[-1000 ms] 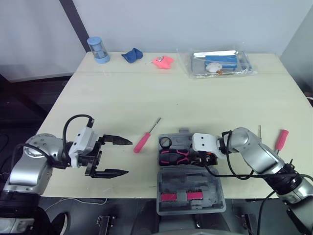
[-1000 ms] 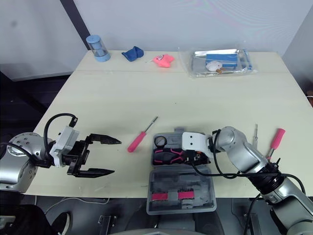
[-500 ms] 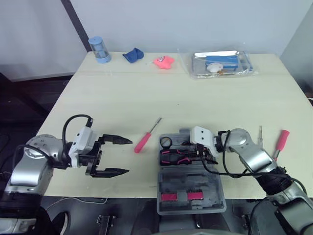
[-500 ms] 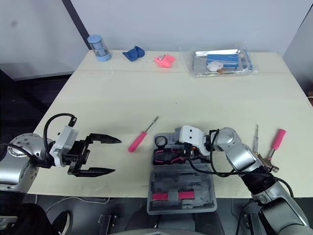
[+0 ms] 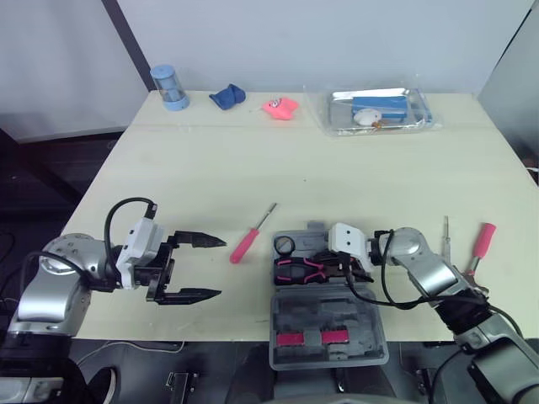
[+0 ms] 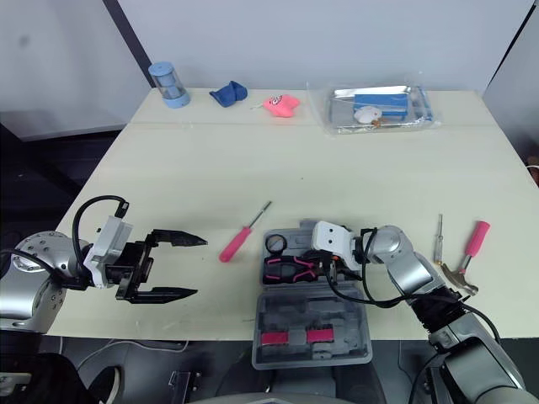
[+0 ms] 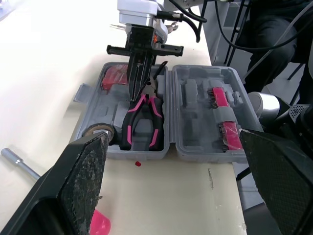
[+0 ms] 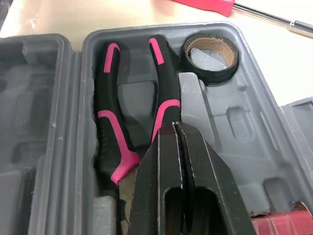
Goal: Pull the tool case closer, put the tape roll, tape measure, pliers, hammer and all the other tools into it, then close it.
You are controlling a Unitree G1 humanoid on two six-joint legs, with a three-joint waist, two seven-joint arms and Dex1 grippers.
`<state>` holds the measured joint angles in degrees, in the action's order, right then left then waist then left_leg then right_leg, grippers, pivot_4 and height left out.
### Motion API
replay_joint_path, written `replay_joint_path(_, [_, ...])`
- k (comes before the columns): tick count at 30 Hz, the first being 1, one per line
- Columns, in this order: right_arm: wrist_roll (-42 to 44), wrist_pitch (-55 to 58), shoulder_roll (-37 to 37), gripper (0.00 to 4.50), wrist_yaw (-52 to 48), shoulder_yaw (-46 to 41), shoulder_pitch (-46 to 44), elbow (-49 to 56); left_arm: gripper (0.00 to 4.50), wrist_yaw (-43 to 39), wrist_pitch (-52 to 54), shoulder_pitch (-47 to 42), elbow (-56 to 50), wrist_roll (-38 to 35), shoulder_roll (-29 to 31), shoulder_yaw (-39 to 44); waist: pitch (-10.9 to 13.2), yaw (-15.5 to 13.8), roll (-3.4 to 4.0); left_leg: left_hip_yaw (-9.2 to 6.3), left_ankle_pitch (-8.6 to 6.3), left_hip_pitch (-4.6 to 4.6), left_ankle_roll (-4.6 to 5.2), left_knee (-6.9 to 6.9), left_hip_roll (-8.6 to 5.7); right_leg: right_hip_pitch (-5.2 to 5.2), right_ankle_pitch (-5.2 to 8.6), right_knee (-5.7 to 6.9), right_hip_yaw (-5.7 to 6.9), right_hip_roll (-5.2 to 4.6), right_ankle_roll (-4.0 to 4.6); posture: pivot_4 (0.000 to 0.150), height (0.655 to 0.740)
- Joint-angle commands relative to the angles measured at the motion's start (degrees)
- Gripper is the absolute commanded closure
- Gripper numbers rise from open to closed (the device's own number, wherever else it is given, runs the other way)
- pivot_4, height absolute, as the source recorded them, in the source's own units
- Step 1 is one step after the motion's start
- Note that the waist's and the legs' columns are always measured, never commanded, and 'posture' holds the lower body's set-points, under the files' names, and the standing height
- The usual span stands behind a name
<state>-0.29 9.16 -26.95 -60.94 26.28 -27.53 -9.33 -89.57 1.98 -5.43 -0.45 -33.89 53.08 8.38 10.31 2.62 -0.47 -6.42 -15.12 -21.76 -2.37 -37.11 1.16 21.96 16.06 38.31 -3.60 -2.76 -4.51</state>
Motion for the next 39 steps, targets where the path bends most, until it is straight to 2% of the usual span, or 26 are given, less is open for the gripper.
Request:
replay_joint_path(1, [-6.1,-0.4,-0.9,4.45,-0.2,5.0,2.3,-8.6,0.00,-1.0,-0.1,0.3,-0.9,-0.7,-0.1,1.3,-0.1,0.0,-0.12,-0.01,0.00,0.10,0.00,0.00,0.00,-0.12,0.00,0.00,0.00,0.00,0.00,0.150,0.7400])
replay_joint_path(8, [-9.5,-3.3,-0.4,4.45,0.4,6.7,1.5,-15.4,0.00,-0.1,1.0,0.4,-1.5,-0.8,-0.5,1.4,-1.1,0.0,-0.42,0.00,0.00,0.55,0.01,0.05,0.01,-0.47,0.01,-0.01,-0.02,0.01,0.01,0.150,0.7400])
replay_joint_path(13, [-10.0,-5.1,-0.6,4.45,1.1,6.3,1.4,-16.2,0.00,0.5,1.2,0.8,-1.9,-0.7,-1.2,1.4,-1.6,-0.1,-0.33,0.05,-0.01,1.19,0.01,0.33,0.02,-1.08,0.04,-0.25,-0.06,0.01,0.01,0.150,0.7400])
replay_joint_path(18, [-1.7,-5.1,0.7,4.45,1.0,-0.6,3.5,-6.8,0.00,2.1,1.5,1.7,-2.2,-0.5,-2.3,1.6,-1.7,-0.4,-0.38,0.01,-0.01,1.15,0.01,0.37,0.02,-1.10,0.04,-0.34,-0.03,0.00,0.01,0.150,0.7400])
replay_joint_path(20, [0.9,-5.1,0.6,4.45,0.5,-2.8,4.9,-2.7,0.00,2.9,0.6,2.1,-2.0,0.5,-2.9,1.5,-1.6,-0.4,-0.16,0.01,-0.01,1.04,0.01,0.36,0.01,-1.05,0.03,-0.38,-0.02,-0.02,0.01,0.150,0.7400])
replay_joint_path(24, [4.9,-3.6,0.2,4.45,0.4,-6.6,7.4,3.7,0.00,3.7,0.1,3.1,-2.1,1.4,-3.4,1.4,-1.5,-0.2,-0.01,0.02,0.00,0.48,0.01,0.44,0.00,-0.40,0.04,-0.27,-0.07,-0.01,0.04,0.150,0.7400])
replay_joint_path(28, [12.6,-2.8,-4.2,4.45,-0.9,-14.7,13.2,12.8,0.00,4.9,-1.4,5.4,-1.6,3.4,-4.4,0.9,-1.1,-0.1,0.37,0.01,0.00,0.17,0.00,0.40,0.01,-0.20,0.03,-0.31,-0.04,-0.02,0.04,0.150,0.7400])
replay_joint_path(31, [16.1,-2.8,-7.0,4.45,-1.4,-19.3,17.7,15.4,0.00,5.6,-1.8,6.5,-1.2,4.1,-4.6,1.0,-1.0,-0.3,0.33,0.01,0.00,0.06,0.01,0.37,0.00,-0.12,0.03,-0.33,-0.03,-0.03,0.03,0.150,0.7400])
replay_joint_path(35, [20.1,-5.4,-8.5,4.45,-0.2,-27.3,24.0,15.5,0.00,8.8,-1.5,7.3,1.1,3.7,-6.5,3.1,-1.0,-0.3,0.31,-0.04,0.00,0.08,0.01,0.37,0.00,-0.14,0.03,-0.31,0.02,-0.02,0.04,0.150,0.7400])
replay_joint_path(39, [26.0,-8.0,-8.5,4.45,2.8,-41.3,32.0,12.5,0.00,13.9,-1.7,10.3,5.9,2.0,-9.4,9.5,-0.9,-0.2,0.29,0.01,-0.01,0.05,0.01,0.37,0.00,-0.14,0.03,-0.35,-0.01,-0.04,0.03,0.150,0.7400])
